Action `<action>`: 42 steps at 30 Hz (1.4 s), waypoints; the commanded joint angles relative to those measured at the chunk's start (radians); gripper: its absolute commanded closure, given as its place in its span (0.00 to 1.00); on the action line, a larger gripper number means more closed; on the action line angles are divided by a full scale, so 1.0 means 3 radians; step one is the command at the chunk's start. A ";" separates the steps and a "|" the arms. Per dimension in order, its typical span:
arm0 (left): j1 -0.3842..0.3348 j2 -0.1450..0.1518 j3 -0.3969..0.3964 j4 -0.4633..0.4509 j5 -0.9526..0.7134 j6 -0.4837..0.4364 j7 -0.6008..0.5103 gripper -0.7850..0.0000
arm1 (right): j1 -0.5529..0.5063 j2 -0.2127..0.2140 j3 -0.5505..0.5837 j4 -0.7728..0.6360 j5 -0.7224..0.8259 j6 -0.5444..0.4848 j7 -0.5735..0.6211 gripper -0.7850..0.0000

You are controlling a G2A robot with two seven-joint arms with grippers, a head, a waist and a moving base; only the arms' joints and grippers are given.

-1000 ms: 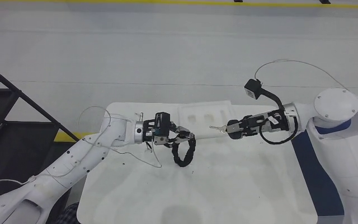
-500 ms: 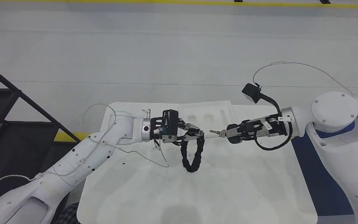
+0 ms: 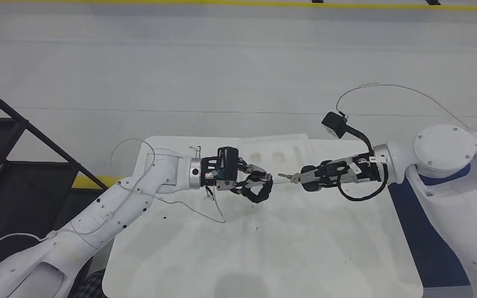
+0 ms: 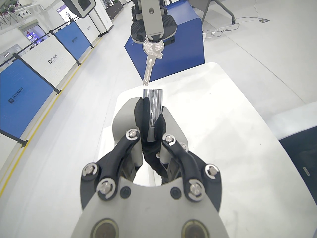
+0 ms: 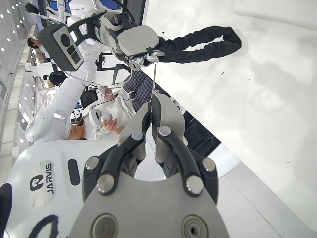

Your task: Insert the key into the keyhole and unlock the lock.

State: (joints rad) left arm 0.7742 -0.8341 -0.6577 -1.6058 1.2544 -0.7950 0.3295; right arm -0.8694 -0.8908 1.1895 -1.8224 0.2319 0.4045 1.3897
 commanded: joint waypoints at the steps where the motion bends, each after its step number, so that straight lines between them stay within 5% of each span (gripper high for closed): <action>1: 0.0007 -0.0010 -0.0008 -0.0009 0.0093 -0.0026 0.0092 1.00 | 0.0006 0.0010 0.0013 -0.0035 -0.0010 0.0053 0.0020 1.00; 14: -0.0076 -0.0121 0.0047 0.0375 0.0812 -0.0083 0.1066 1.00 | 0.0100 0.0158 -0.0163 -0.0327 -0.0026 0.0132 -0.0046 1.00; 20: -0.0150 -0.0205 0.0137 0.0576 0.0902 -0.0181 0.1203 1.00 | 0.0191 0.0224 -0.0323 -0.0423 -0.0023 0.0152 -0.0066 1.00; 34: -0.0313 -0.0375 0.0242 0.0779 0.0660 -0.0688 0.0913 1.00 | 0.0482 0.0300 -0.0694 -0.0499 -0.0123 0.0161 -0.0075 1.00; 42: -0.0322 -0.0431 0.0243 0.0769 0.0553 -0.0724 0.0697 1.00 | 0.0598 0.0324 -0.0819 -0.0473 -0.0149 0.0201 -0.0115 1.00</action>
State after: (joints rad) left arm 0.6774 -0.9627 -0.5842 -1.3757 1.4210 -1.0124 0.5437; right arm -0.6925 -0.7944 0.9469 -1.9656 0.1887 0.4633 1.3566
